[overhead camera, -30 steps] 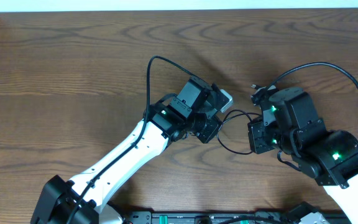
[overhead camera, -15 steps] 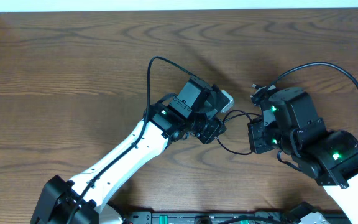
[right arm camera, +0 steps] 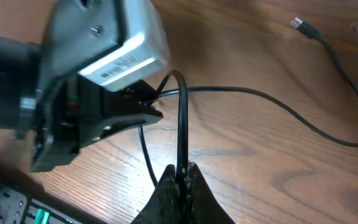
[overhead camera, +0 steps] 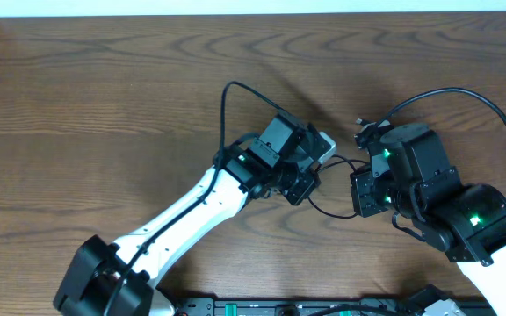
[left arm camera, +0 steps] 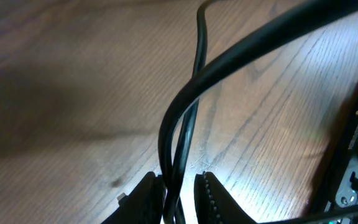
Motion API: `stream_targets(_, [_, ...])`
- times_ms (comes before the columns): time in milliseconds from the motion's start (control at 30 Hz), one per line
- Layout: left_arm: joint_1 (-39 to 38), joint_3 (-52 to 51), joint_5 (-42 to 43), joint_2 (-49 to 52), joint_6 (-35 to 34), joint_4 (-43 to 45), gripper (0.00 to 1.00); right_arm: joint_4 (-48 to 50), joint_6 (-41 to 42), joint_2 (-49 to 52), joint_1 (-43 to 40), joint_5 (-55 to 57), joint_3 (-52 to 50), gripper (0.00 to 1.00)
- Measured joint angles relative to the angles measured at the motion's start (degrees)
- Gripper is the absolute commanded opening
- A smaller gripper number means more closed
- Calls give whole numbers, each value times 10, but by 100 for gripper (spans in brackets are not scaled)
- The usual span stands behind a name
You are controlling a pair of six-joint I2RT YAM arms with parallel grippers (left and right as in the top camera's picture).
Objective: Untangle cables
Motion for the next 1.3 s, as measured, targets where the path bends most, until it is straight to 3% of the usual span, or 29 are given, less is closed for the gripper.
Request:
stream_targets(100, [0, -1, 0, 3, 0, 0, 14, 0, 0, 0, 0, 0, 0, 1])
stream_targets(500, [0, -1, 0, 3, 9, -2, 7, -10, 3, 0, 0, 32, 0, 1])
stream_targets(700, [-4, -1, 12, 0, 12, -37, 7, -84, 105, 2, -4, 189, 0, 1])
stream_targets(867, [-4, -7, -12, -16, 13, -61, 8, -141, 191, 2, -57, 311, 0, 1])
stream_targets(1033, [-3, -7, -44, -62, 13, -64, 8, -149, 224, 2, -113, 343, 0, 1])
stream_targets(1167, [-4, -7, -51, -99, 13, -58, 8, -121, 209, 2, -127, 306, 0, 1])
stream_targets(1200, [-4, -7, -52, -106, 13, -54, 8, -102, 189, 2, -127, 282, 0, 7])
stream_targets(1300, [-4, -7, -55, -115, 13, -38, 8, -40, 79, 2, -128, 142, 0, 38])
